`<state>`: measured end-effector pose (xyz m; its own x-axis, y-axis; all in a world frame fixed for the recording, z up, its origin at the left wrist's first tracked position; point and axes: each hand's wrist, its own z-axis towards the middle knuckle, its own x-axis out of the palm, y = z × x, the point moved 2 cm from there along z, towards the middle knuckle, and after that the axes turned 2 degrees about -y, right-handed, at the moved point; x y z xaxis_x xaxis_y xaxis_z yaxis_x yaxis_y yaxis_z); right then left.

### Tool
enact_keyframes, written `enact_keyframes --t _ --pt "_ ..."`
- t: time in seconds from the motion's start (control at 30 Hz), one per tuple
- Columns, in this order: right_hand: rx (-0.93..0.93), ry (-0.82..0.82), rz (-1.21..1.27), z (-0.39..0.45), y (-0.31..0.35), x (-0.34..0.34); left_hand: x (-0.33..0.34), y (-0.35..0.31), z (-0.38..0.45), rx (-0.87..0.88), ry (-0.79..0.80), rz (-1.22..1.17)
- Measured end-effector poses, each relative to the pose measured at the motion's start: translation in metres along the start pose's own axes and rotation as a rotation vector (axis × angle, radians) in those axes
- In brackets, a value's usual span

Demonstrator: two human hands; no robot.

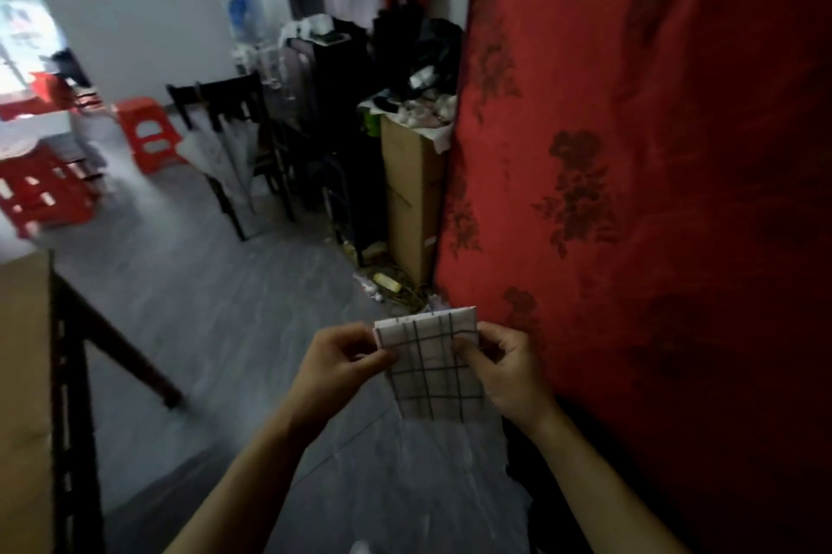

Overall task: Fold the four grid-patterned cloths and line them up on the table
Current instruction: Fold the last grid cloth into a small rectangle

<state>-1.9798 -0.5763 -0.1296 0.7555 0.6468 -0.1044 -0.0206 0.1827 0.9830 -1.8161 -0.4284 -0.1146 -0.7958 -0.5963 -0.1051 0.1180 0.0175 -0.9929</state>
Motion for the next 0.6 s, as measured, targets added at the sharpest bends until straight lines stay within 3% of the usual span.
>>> enact_keyframes --t 0.3,0.6 --pt "-0.098 0.169 -0.155 0.138 -0.004 0.081 -0.069 0.041 0.108 0.024 -0.24 -0.05" --pt "-0.046 0.208 -0.228 0.273 -0.028 0.166 -0.156 0.059 0.207 -0.023 -0.444 0.045"
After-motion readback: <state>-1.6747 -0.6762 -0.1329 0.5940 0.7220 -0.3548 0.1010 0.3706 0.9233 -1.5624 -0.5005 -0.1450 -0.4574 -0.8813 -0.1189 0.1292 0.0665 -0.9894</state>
